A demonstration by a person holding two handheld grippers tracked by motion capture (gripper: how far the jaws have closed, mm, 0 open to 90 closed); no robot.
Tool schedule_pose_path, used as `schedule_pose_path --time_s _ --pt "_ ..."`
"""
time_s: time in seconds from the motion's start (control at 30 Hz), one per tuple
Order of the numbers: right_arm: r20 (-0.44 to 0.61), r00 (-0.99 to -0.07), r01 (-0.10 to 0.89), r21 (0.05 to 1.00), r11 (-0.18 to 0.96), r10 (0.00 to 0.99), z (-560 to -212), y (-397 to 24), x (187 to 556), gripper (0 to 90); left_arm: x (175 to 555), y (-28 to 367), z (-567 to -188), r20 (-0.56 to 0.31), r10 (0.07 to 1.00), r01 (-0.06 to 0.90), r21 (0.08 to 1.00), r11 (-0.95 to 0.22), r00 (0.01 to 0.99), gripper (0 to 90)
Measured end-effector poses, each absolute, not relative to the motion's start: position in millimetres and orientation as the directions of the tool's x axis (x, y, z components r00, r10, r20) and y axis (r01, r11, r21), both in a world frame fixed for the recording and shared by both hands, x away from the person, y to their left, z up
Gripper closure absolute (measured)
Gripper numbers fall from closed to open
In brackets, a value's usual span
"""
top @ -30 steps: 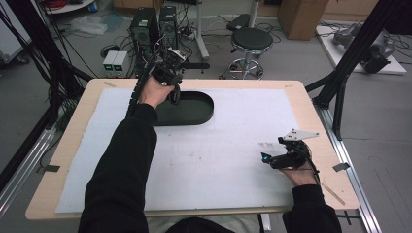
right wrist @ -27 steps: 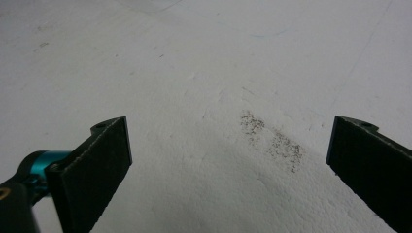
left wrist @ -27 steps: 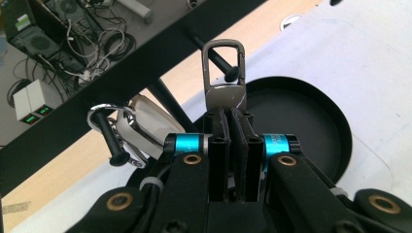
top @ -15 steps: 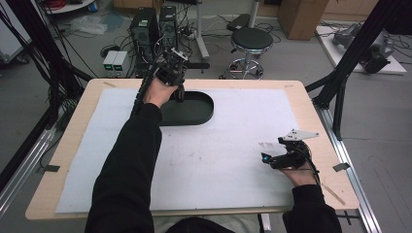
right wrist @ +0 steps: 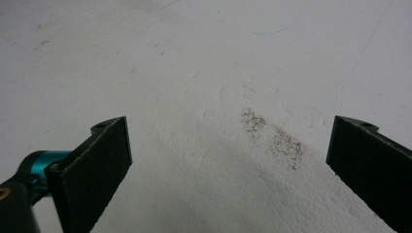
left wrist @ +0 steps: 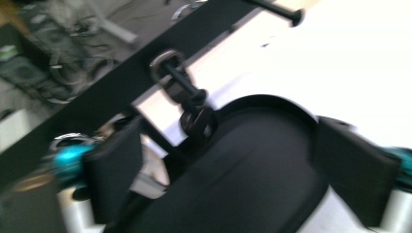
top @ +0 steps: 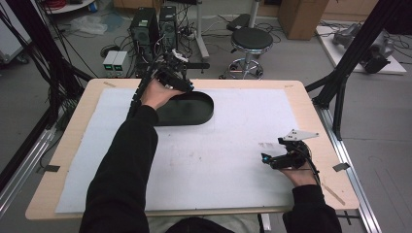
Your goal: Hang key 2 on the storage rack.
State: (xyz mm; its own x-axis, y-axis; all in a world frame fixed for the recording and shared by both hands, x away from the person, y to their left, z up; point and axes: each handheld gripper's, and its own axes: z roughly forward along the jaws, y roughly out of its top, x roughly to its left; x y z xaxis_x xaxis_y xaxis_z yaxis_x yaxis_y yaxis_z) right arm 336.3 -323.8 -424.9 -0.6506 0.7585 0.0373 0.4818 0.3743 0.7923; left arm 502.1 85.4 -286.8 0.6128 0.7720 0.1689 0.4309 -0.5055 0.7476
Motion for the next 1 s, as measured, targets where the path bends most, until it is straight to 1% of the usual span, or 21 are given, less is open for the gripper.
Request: schedule_pose_path --time_s 0.03,0.07,0.17,0.4,0.83,0.9,1.0 --pt "0.035 -0.651 0.48 0.793 0.376 0.758 -425 -324 336 1.7 502 87 -286 0.148 0.765 0.435 0.748 -0.501 0.627 6.1" --pt "0.036 -0.651 0.481 0.792 0.375 0.759 -425 -324 336 1.7 502 88 -286 0.125 0.754 0.435 0.751 -0.496 0.645 5.0" --pt "0.033 -0.651 0.479 0.793 0.377 0.758 -424 -324 336 1.7 498 91 -286 0.117 0.735 0.418 0.758 -0.501 0.668 2.3" --pt "0.029 -0.654 0.475 0.794 0.379 0.756 -424 -323 336 1.7 483 98 -290 0.085 0.687 0.378 0.782 -0.495 0.722 2.3" --pt "0.027 -0.653 0.473 0.795 0.38 0.756 -424 -322 336 1.7 456 123 -298 0.023 0.673 0.372 0.819 -0.436 0.74 2.3" --pt "0.028 -0.654 0.474 0.794 0.38 0.756 -424 -322 336 1.7 452 125 -301 0.014 0.66 0.366 0.823 -0.434 0.751 2.3" --pt "0.028 -0.653 0.475 0.794 0.38 0.757 -424 -322 335 1.7 445 128 -307 -0.024 0.614 0.361 0.827 -0.431 0.789 2.3"
